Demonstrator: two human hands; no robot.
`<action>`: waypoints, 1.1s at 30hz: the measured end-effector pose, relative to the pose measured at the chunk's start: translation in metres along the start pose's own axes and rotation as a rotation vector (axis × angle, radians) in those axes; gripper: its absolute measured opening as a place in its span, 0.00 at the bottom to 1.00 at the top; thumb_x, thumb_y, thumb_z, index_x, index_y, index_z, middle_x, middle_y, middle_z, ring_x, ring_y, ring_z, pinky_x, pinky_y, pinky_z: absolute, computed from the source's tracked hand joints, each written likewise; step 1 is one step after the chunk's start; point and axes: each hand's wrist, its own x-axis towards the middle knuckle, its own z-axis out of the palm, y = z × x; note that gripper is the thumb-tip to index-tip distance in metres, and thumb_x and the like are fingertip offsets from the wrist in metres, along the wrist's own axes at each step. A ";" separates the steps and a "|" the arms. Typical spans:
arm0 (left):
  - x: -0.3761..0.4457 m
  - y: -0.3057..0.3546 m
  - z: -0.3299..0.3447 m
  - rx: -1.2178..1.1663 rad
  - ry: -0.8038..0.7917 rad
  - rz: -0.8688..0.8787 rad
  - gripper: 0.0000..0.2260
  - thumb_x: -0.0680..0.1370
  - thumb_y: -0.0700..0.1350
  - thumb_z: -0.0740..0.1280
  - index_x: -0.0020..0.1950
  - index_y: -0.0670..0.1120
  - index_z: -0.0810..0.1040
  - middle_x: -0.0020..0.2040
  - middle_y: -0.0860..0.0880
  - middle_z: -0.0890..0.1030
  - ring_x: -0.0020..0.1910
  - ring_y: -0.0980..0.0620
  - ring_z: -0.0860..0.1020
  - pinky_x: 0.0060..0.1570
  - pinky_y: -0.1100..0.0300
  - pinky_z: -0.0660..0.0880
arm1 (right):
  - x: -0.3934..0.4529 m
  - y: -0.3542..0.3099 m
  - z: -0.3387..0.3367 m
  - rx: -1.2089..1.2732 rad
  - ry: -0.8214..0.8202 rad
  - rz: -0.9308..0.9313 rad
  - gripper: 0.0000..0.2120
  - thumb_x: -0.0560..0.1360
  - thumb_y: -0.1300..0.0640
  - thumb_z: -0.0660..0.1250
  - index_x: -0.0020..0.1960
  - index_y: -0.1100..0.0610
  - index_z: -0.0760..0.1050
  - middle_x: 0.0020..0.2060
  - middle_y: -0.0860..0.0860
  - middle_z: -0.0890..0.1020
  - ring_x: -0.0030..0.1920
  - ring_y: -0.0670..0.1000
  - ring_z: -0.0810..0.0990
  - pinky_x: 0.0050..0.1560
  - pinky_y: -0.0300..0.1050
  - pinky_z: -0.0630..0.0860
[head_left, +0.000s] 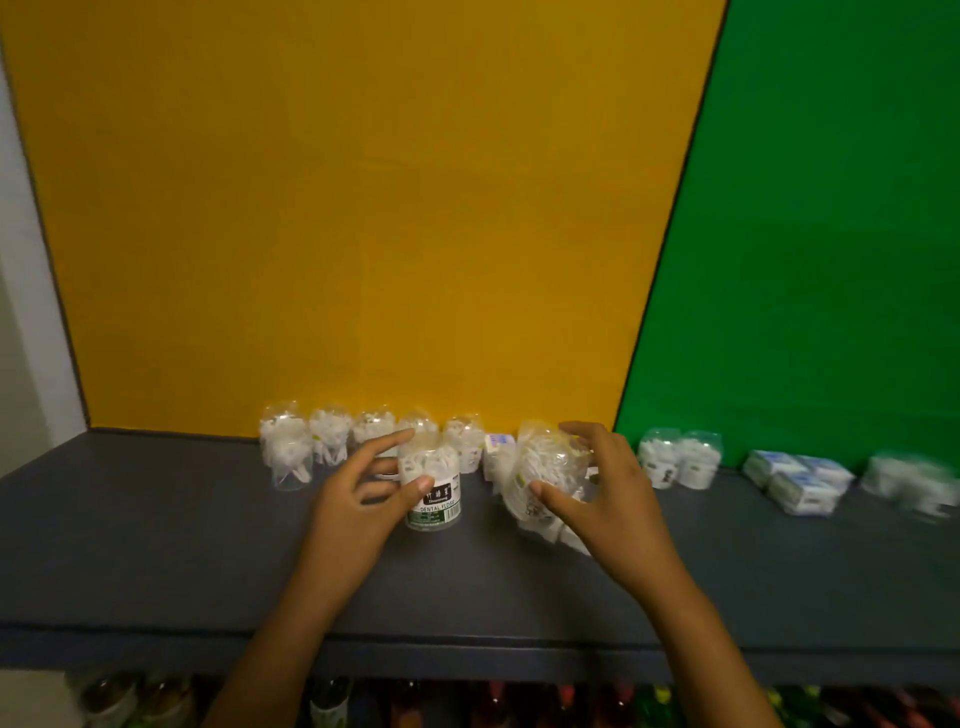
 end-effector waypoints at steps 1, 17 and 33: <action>-0.006 0.005 0.013 -0.002 -0.008 0.007 0.20 0.71 0.44 0.74 0.61 0.58 0.77 0.54 0.51 0.81 0.48 0.55 0.83 0.47 0.61 0.80 | -0.008 0.005 -0.014 -0.009 0.005 0.010 0.27 0.69 0.46 0.76 0.65 0.41 0.68 0.58 0.43 0.72 0.56 0.45 0.73 0.52 0.39 0.70; -0.077 0.033 0.186 -0.078 -0.132 -0.012 0.19 0.71 0.41 0.74 0.58 0.58 0.78 0.51 0.53 0.81 0.47 0.55 0.83 0.44 0.62 0.79 | -0.105 0.089 -0.176 -0.131 0.065 0.158 0.27 0.69 0.45 0.75 0.64 0.37 0.66 0.59 0.41 0.71 0.59 0.46 0.73 0.54 0.43 0.74; 0.004 -0.009 0.285 -0.040 -0.068 0.003 0.20 0.71 0.41 0.74 0.61 0.55 0.77 0.51 0.59 0.79 0.46 0.66 0.79 0.44 0.68 0.78 | -0.025 0.208 -0.188 -0.157 0.003 0.136 0.29 0.69 0.46 0.76 0.66 0.42 0.68 0.60 0.43 0.72 0.59 0.47 0.73 0.58 0.46 0.75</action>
